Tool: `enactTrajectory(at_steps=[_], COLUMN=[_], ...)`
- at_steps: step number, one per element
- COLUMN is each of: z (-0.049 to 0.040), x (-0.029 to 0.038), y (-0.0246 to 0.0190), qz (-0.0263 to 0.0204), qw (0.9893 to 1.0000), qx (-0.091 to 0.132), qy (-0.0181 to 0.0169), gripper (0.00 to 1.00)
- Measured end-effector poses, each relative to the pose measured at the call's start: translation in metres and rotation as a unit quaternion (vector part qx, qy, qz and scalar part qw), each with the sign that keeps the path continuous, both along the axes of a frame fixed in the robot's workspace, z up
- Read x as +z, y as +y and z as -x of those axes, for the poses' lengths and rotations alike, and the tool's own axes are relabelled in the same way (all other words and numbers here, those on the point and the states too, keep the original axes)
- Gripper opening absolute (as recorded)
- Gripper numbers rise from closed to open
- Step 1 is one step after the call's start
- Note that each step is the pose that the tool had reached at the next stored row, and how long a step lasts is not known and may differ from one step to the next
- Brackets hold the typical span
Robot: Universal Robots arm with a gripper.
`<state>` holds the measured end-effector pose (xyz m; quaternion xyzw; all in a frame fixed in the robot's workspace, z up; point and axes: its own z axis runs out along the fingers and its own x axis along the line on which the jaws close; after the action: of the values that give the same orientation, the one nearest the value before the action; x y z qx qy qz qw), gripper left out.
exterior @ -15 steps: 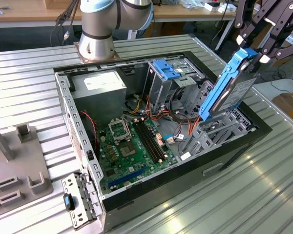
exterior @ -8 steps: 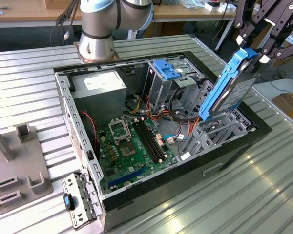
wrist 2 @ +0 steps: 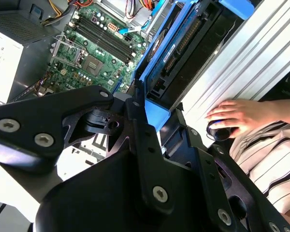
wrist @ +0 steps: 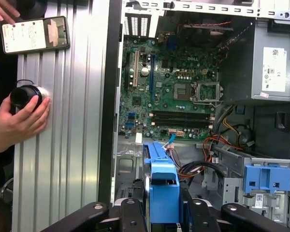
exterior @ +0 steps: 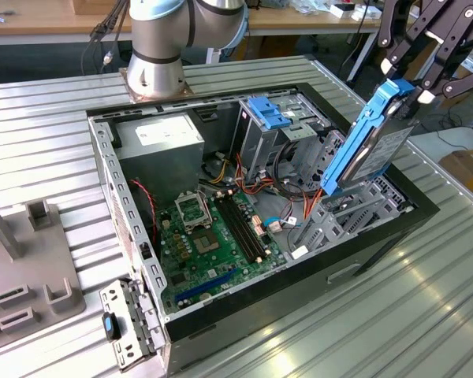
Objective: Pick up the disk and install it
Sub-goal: 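Insert the disk into the insertion slot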
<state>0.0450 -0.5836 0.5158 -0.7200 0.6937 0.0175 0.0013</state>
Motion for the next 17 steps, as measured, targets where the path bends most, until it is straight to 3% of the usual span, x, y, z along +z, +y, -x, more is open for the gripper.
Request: enactTrajectory(at_steps=[13,14,17], z=[0.0,0.0,0.0], x=[-0.0006,-0.0036,-0.0038], y=[0.0,0.0,0.0], qz=[-0.0001,0.0,-0.0001], qw=[1.0,1.0,1.0], qx=[0.0,0.0,0.0], qy=[0.0,0.0,0.0], gripper=[0.36,0.36,0.36])
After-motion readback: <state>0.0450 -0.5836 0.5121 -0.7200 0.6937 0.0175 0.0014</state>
